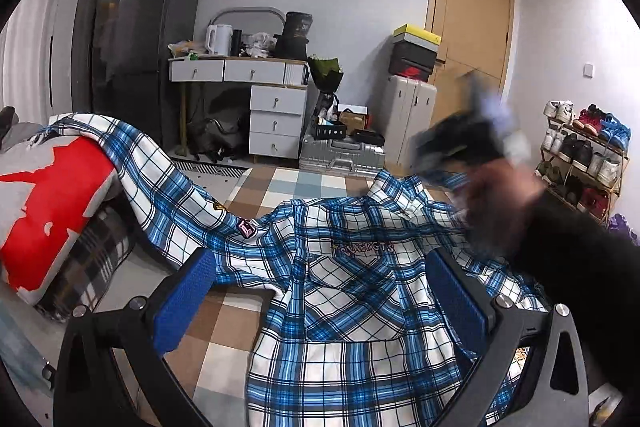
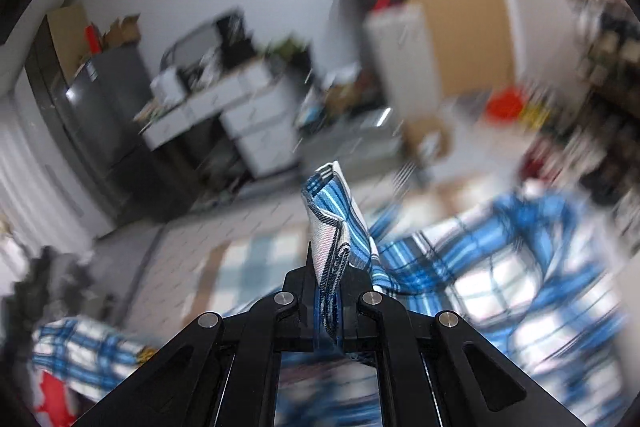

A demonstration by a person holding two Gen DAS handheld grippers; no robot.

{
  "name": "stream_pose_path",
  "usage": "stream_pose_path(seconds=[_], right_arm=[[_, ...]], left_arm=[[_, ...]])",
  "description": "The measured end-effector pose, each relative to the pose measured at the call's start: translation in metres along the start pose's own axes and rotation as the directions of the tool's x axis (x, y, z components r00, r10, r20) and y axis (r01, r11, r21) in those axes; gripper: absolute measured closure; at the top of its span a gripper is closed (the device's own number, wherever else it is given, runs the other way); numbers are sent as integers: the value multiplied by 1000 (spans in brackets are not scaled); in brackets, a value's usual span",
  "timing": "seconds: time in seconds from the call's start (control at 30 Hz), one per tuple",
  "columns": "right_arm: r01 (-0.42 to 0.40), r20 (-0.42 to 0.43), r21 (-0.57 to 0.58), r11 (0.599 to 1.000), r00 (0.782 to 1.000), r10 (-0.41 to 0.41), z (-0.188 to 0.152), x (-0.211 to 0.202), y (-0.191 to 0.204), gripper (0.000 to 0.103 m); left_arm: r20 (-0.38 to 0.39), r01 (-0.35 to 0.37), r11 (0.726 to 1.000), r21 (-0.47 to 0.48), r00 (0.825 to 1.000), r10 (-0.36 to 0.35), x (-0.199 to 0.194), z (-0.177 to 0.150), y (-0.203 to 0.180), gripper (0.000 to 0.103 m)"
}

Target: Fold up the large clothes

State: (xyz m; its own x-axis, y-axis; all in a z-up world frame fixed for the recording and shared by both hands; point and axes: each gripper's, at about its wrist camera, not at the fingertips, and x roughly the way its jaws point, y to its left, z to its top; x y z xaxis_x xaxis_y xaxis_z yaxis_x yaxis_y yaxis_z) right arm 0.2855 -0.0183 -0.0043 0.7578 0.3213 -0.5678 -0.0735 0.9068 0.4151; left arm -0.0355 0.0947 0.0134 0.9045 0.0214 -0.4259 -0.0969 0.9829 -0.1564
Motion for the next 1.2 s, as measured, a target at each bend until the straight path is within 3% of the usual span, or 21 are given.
stream_pose_path(seconds=[0.1, 0.2, 0.37, 0.43, 0.47, 0.5, 0.6, 0.67, 0.7, 0.73, 0.8, 0.9, 0.93, 1.03, 1.07, 1.13, 1.2], right_arm=[[-68, -110, 35, 997, 991, 71, -44, 64, 17, 98], [-85, -199, 45, 995, 976, 92, -94, 110, 33, 98], [-96, -244, 45, 994, 964, 104, -129, 126, 28, 94], [-129, -267, 69, 989, 953, 143, -132, 128, 25, 79], [-173, -291, 100, 980, 937, 195, -133, 129, 22, 46], [-262, -302, 126, 957, 908, 289, -134, 126, 21, 25], [-354, -342, 97, 930, 866, 365, -125, 97, 19, 7], [-457, -364, 119, 882, 806, 467, -117, 79, 7, 6], [-483, -340, 131, 866, 798, 497, -110, 66, -7, 6], [-490, -305, 137, 861, 806, 507, -102, 56, -18, 5], [-455, -204, 178, 872, 850, 485, -82, 41, -60, 0], [-350, -177, 317, 881, 891, 418, -63, 50, -123, 0], [-318, -183, 377, 870, 895, 407, -63, 55, -144, 0], [-239, -226, 471, 849, 898, 378, -76, 65, -184, 0], [-262, -225, 444, 857, 893, 390, -76, 60, -185, 3], [-250, -293, 403, 881, 876, 383, -81, 57, -175, 0], [-256, -304, 374, 891, 874, 378, -79, 38, -169, 0]], left_arm=[[30, 19, 1000, 18, 999, -20, -6, -1, -2, 1], [43, 47, 999, 12, 998, -47, -11, 1, 1, 1], [28, 82, 997, -4, 996, -81, -9, 4, 3, 1], [26, 86, 996, -5, 996, -86, -9, 3, 4, 1], [27, 88, 996, -5, 996, -87, -9, 3, 3, 1], [28, 88, 996, -4, 996, -88, -11, 2, 3, 1], [30, 99, 995, 0, 995, -99, -12, 0, 1, 1], [32, 98, 995, 13, 995, -98, -13, -1, -2, 1], [31, 97, 995, 21, 995, -98, -13, -2, -3, 1], [32, 97, 995, 26, 995, -98, -14, -2, -4, 1], [42, 86, 996, 29, 995, -87, -15, -2, -3, 1], [115, -7, 1000, 20, 993, 5, -19, 0, 5, 1], [152, -68, 998, 0, 986, 67, -20, 3, 12, 1], [168, -119, 992, -49, 978, 125, -13, 12, 34, 1], [158, -136, 988, -70, 977, 145, -9, 14, 42, 1], [125, -163, 981, -105, 977, 175, 0, 17, 57, 1], [106, -178, 976, -124, 976, 192, 4, 16, 63, 1]])
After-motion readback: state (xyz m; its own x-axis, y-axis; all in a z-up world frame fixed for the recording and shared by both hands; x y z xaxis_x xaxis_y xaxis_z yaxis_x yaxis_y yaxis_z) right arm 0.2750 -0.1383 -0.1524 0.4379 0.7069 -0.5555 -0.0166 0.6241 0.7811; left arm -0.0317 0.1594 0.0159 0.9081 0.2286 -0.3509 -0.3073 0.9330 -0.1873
